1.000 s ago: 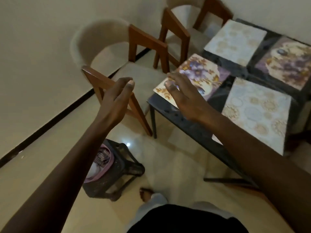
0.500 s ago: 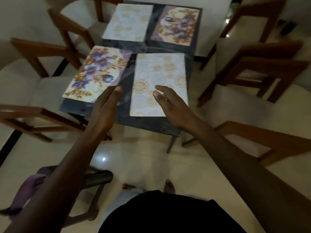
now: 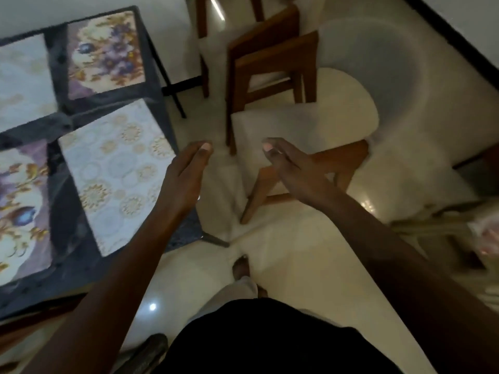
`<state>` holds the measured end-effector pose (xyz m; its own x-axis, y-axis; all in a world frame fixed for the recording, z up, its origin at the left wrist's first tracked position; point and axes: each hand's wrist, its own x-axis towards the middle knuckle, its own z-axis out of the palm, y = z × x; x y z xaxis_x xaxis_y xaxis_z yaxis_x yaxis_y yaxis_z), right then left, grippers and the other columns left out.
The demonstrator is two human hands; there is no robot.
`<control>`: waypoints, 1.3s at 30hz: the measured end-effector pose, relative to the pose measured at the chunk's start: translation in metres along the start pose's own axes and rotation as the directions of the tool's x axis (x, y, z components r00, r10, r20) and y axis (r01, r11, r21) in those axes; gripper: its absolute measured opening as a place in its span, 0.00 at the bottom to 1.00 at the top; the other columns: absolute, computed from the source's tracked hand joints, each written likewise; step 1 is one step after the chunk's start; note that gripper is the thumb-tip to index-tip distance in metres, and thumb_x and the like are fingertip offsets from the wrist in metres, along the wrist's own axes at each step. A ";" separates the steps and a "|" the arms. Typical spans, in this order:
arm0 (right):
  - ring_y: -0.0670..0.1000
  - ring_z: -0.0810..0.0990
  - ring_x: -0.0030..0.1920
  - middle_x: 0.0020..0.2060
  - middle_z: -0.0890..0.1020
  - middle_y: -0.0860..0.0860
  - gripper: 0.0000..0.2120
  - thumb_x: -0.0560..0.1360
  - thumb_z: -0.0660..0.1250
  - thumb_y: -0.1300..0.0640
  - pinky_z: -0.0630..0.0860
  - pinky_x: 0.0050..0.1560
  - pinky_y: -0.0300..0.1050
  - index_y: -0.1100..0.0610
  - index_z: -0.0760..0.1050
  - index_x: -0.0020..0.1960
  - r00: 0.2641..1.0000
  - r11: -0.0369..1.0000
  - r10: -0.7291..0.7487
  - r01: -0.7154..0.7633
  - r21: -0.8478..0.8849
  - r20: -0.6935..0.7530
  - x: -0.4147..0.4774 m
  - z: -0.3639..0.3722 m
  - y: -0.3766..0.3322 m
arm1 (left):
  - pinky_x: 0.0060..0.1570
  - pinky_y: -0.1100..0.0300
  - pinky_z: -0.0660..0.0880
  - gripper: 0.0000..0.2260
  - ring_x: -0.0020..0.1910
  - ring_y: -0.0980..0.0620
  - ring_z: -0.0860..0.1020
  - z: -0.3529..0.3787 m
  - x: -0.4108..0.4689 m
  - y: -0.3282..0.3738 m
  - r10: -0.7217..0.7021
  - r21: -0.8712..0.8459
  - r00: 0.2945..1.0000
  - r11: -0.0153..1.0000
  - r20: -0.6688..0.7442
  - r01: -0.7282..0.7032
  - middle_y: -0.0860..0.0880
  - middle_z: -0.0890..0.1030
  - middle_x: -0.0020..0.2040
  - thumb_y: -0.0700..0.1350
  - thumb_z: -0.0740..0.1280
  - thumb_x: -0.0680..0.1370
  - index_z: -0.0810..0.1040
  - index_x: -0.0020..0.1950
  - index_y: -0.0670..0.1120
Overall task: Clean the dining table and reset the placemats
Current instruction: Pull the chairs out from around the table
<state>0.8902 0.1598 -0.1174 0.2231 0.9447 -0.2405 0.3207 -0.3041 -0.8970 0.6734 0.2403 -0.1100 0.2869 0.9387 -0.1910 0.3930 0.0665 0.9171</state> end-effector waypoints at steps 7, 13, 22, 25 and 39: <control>0.44 0.78 0.64 0.61 0.82 0.45 0.25 0.83 0.55 0.32 0.72 0.71 0.49 0.45 0.74 0.71 0.959 0.992 0.129 -0.123 0.037 -0.251 0.001 -0.075 0.043 | 0.56 0.60 0.74 0.14 0.59 0.57 0.81 0.094 0.062 0.031 0.056 0.016 0.963 0.998 0.263 -0.063 0.54 0.84 0.60 0.58 0.59 0.86 0.82 0.63 0.56; 0.37 0.79 0.58 0.60 0.82 0.44 0.20 0.86 0.55 0.39 0.74 0.59 0.36 0.48 0.76 0.68 0.923 0.983 0.177 -0.148 0.110 -0.341 -0.004 -0.156 0.078 | 0.65 0.53 0.76 0.22 0.65 0.57 0.79 0.176 0.094 0.063 0.040 0.032 0.919 0.998 0.393 -0.057 0.56 0.82 0.65 0.64 0.58 0.80 0.80 0.68 0.57; 0.29 0.76 0.59 0.59 0.80 0.32 0.19 0.86 0.57 0.39 0.73 0.59 0.35 0.45 0.75 0.71 0.942 0.984 0.164 -0.136 0.112 -0.293 0.015 -0.317 0.138 | 0.66 0.51 0.76 0.19 0.64 0.58 0.79 0.327 0.122 0.119 0.012 0.056 0.934 0.998 0.358 -0.034 0.56 0.81 0.65 0.62 0.56 0.80 0.79 0.65 0.58; 0.27 0.76 0.57 0.58 0.79 0.31 0.17 0.85 0.58 0.39 0.73 0.57 0.35 0.44 0.76 0.68 0.951 0.987 0.158 -0.140 0.084 -0.266 0.024 -0.370 0.152 | 0.66 0.51 0.77 0.20 0.63 0.59 0.79 0.375 0.127 0.138 -0.009 0.037 0.941 0.999 0.339 -0.003 0.56 0.82 0.65 0.61 0.56 0.80 0.80 0.64 0.57; 0.44 0.75 0.68 0.71 0.77 0.44 0.25 0.85 0.55 0.36 0.71 0.69 0.47 0.46 0.71 0.76 0.999 0.984 0.032 -0.036 -0.174 -0.029 0.172 -0.535 0.195 | 0.63 0.51 0.77 0.12 0.57 0.59 0.82 0.521 0.225 0.177 -0.113 -0.118 0.986 0.985 0.123 0.127 0.60 0.85 0.53 0.57 0.58 0.86 0.81 0.57 0.60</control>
<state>1.4839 0.1977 -0.1349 0.2600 0.9305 -0.2580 0.4680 -0.3552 -0.8092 1.2629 0.2872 -0.1728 0.3458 0.8766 -0.3348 0.3204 0.2250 0.9202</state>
